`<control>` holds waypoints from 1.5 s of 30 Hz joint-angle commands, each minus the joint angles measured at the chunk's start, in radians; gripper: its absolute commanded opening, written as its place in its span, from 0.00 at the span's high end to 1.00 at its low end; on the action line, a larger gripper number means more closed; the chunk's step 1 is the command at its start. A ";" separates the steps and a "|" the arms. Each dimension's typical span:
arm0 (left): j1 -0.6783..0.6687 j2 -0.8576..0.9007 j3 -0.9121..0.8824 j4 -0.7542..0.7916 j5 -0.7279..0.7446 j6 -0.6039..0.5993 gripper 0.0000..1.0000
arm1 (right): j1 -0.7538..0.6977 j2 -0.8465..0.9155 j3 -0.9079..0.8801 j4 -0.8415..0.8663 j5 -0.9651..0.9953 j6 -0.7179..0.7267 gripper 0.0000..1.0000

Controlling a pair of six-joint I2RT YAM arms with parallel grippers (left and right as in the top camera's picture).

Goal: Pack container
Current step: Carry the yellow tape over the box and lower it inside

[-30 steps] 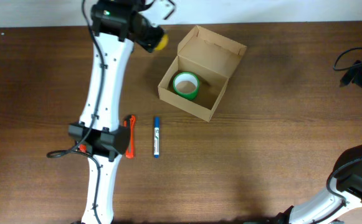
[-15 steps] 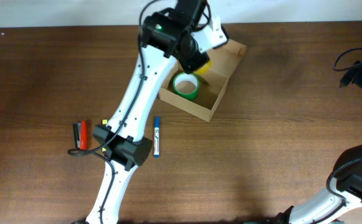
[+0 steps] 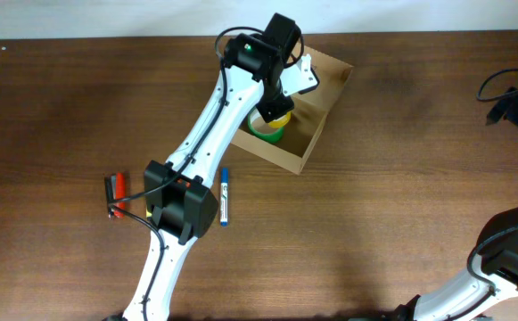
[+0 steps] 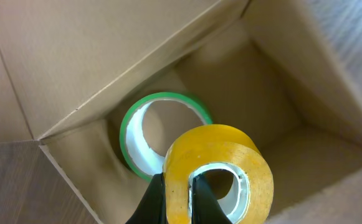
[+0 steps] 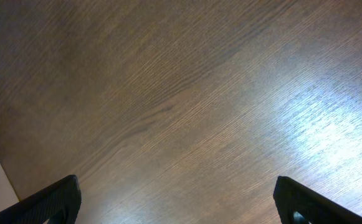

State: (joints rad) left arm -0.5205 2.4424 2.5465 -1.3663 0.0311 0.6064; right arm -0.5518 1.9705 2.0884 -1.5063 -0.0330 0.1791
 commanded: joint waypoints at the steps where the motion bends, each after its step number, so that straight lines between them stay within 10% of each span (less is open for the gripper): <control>1: 0.002 -0.029 -0.064 0.028 -0.076 0.015 0.98 | 0.002 0.014 -0.004 0.000 -0.013 -0.006 0.01; 45: 0.013 0.079 -0.121 0.188 -0.129 0.010 0.98 | 0.002 0.014 -0.004 -0.001 -0.020 -0.006 0.00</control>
State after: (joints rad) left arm -0.5179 2.5099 2.4306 -1.1835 -0.0910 0.6064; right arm -0.5518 1.9705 2.0884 -1.5063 -0.0418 0.1791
